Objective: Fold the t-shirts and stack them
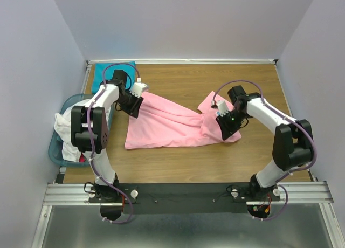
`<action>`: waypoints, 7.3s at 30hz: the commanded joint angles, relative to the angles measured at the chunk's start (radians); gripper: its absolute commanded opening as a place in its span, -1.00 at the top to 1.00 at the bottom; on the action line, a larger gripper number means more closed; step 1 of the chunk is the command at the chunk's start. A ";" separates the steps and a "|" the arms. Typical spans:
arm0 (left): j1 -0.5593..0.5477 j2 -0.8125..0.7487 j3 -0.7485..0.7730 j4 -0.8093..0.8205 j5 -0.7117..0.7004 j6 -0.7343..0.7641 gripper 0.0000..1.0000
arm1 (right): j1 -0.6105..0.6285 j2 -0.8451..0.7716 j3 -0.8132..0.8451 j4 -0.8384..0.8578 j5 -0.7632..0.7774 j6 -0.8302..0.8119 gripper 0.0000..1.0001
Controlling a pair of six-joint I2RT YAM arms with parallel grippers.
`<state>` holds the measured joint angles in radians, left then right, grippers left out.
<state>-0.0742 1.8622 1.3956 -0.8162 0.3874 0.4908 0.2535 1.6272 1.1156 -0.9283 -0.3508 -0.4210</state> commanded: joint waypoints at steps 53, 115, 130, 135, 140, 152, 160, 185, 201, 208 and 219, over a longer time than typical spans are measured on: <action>-0.042 -0.069 -0.136 0.038 0.067 0.009 0.03 | -0.016 -0.116 -0.011 -0.063 -0.045 -0.115 -0.27; -0.004 -0.112 -0.142 -0.020 0.077 0.040 -0.09 | -0.123 0.230 0.089 0.017 -0.188 -0.056 0.04; -0.001 -0.103 -0.129 -0.029 0.091 0.048 -0.09 | -0.123 0.258 0.115 -0.016 -0.286 -0.038 0.04; 0.014 -0.098 -0.109 -0.043 0.108 0.048 -0.09 | -0.123 0.240 0.128 -0.050 -0.321 -0.039 0.25; 0.030 -0.118 -0.118 -0.055 0.105 0.063 -0.09 | -0.123 0.180 0.142 -0.081 -0.313 -0.042 0.42; 0.100 -0.279 -0.222 -0.225 0.053 0.371 0.02 | -0.155 0.114 0.098 -0.084 -0.229 -0.076 0.99; 0.094 -0.463 -0.434 -0.207 -0.127 0.584 0.06 | -0.284 0.097 0.173 -0.084 -0.211 -0.073 0.99; -0.208 -0.629 -0.696 0.017 -0.199 0.608 0.10 | -0.307 0.099 0.179 -0.109 -0.195 -0.059 0.99; -0.234 -0.612 -0.679 -0.004 -0.174 0.615 0.24 | -0.309 0.109 0.188 -0.116 -0.194 -0.062 0.99; -0.260 -0.557 -0.676 -0.015 -0.200 0.605 -0.01 | -0.309 0.117 0.185 -0.116 -0.197 -0.062 0.99; -0.277 -0.523 -0.676 0.077 -0.301 0.563 0.79 | -0.309 0.103 0.196 -0.129 -0.191 -0.068 0.99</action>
<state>-0.3447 1.3506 0.7067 -0.7654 0.1287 1.0657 -0.0471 1.7435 1.2766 -1.0264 -0.5625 -0.4793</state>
